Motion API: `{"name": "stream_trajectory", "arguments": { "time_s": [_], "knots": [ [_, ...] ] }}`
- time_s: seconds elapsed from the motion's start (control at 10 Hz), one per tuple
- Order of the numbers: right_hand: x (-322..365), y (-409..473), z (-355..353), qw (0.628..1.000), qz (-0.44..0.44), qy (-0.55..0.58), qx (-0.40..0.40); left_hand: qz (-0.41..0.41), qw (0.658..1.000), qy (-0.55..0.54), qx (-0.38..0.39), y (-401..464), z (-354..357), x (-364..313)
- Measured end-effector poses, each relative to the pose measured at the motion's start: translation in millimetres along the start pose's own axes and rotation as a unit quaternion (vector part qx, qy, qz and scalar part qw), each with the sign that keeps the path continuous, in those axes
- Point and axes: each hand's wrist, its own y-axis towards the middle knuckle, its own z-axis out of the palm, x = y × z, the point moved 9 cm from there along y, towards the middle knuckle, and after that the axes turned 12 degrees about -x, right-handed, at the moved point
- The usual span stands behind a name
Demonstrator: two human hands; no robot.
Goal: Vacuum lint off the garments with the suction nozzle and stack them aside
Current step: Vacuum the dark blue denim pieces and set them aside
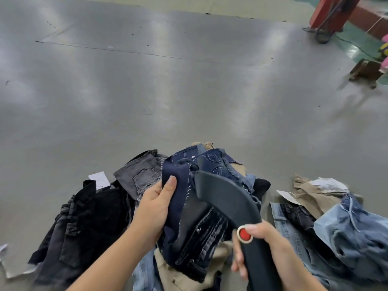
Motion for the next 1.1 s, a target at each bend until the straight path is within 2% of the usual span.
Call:
{"name": "stream_trajectory", "arguments": {
  "time_s": [0.1,0.2,0.3,0.4,0.5,0.6,0.7,0.8,0.9,1.0,1.1],
  "knots": [
    [9.3,-11.9,-11.7,1.000,-0.016,0.003,0.006,-0.005,1.000,0.012,-0.023,0.7,-6.2,0.3],
    [11.2,-23.8,16.1,0.997,-0.017,0.010,0.077,-0.018,0.999,0.002,-0.039,4.4,-10.4,-0.7],
    [-5.0,-39.7,10.7,0.995,-0.059,-0.005,0.075,-0.033,0.999,-0.016,-0.021,5.0,-5.1,1.1],
    [-13.8,-34.4,31.2,0.996,-0.029,-0.023,0.082,-0.039,0.999,-0.024,-0.004,3.3,0.0,3.9],
    [-11.9,-23.3,26.7,0.999,-0.033,0.021,0.022,-0.042,0.998,-0.036,0.007,0.8,3.5,2.9],
    [-13.0,-20.1,7.3,0.998,-0.046,-0.042,-0.013,-0.050,0.998,-0.036,0.020,-1.7,6.7,4.7],
    [-16.3,-0.2,0.8,0.994,0.040,-0.098,-0.008,-0.059,0.997,-0.036,0.039,-7.4,11.6,9.5],
    [-5.0,2.3,4.5,0.999,0.022,-0.035,0.002,-0.062,0.996,-0.029,0.050,-11.7,15.6,14.0],
    [-2.3,6.0,-10.0,0.999,-0.034,0.025,0.003,-0.064,0.997,-0.012,0.040,-13.6,13.0,15.9],
    [9.6,7.9,-26.4,0.993,-0.059,0.099,-0.024,-0.069,0.997,-0.002,0.031,-14.5,10.4,14.3],
    [11.5,-0.5,-23.7,0.997,-0.046,0.066,-0.003,-0.074,0.997,-0.013,0.007,-10.7,6.6,12.2]
  ]
}}
